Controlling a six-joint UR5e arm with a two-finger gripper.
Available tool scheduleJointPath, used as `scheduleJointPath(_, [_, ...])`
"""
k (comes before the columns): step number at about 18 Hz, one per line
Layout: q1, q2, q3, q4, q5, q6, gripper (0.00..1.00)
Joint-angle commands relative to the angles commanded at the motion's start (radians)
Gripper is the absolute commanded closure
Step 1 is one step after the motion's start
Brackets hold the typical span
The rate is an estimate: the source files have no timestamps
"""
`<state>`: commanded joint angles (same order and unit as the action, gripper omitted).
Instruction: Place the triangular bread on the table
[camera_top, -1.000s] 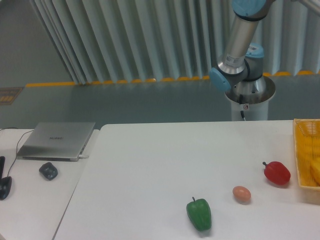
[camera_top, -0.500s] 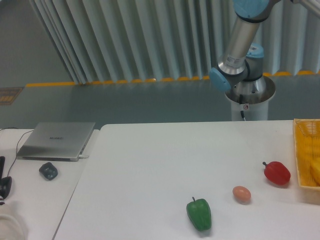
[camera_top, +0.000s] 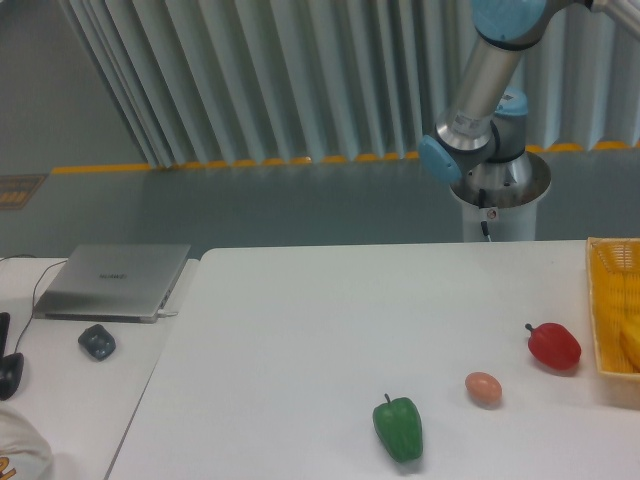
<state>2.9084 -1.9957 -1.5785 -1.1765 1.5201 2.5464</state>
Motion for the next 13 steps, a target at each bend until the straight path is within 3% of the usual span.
scheduleJointPath(3, [-0.005, 0.003, 0.009, -0.008, 0.044, -0.002, 0.62])
scheduleJointPath(7, [-0.005, 0.009, 0.011, -0.015, 0.048, -0.002, 0.80])
scheduleJointPath(10, [-0.009, 0.018, 0.028, -0.057, 0.049, -0.009, 0.84])
scheduleJointPath(13, [-0.017, 0.028, 0.090, -0.173, 0.048, -0.047, 0.86])
